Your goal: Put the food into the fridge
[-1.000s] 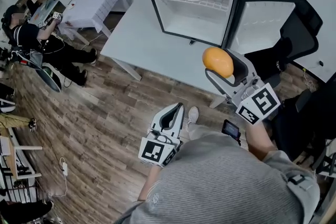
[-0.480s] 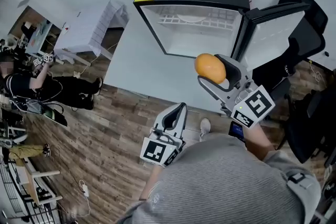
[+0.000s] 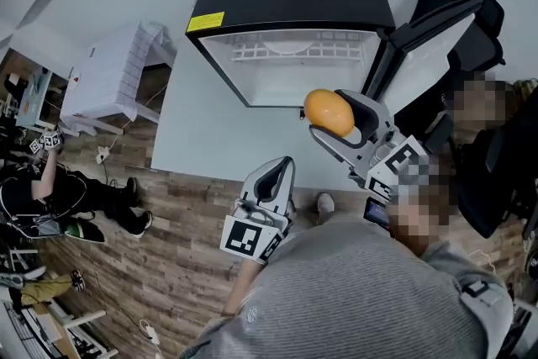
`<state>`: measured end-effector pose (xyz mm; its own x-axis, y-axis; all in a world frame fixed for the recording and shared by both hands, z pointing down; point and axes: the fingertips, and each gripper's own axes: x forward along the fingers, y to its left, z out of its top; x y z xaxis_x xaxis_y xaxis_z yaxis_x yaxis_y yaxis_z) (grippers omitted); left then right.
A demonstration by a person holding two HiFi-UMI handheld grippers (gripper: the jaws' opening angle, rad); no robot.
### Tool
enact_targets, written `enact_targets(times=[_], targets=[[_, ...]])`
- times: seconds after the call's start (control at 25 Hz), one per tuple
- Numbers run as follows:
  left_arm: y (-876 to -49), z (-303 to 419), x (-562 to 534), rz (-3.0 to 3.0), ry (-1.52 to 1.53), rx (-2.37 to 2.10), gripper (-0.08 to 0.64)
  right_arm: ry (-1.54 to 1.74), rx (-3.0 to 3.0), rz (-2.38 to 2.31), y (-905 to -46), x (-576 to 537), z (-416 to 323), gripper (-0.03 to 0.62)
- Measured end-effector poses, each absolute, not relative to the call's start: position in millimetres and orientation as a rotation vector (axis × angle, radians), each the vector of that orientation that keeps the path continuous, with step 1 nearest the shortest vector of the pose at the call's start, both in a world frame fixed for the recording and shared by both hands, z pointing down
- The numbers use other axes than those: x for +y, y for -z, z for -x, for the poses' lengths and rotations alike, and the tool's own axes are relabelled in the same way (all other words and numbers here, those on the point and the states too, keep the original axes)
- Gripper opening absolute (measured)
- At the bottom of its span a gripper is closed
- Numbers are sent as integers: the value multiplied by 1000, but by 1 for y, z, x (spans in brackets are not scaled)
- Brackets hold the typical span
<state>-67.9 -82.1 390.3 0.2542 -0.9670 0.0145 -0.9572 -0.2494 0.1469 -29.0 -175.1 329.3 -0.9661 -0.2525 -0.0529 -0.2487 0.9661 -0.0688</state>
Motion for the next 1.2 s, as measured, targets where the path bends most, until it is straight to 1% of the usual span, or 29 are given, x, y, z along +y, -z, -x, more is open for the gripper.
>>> enact_targets(times=[0.56,1.04,1.2], targets=[[-383,136,-118,-2612,116,-1526,11,96,3021,810,-342,-203,75,304],[-391,153,-123,-2659,85,-1410,11,54,3059,1019,-374,-264,101,304],[-384,156,-123,-2677,135,-1414,11,38,3075,1043,-381,-279,112,304]])
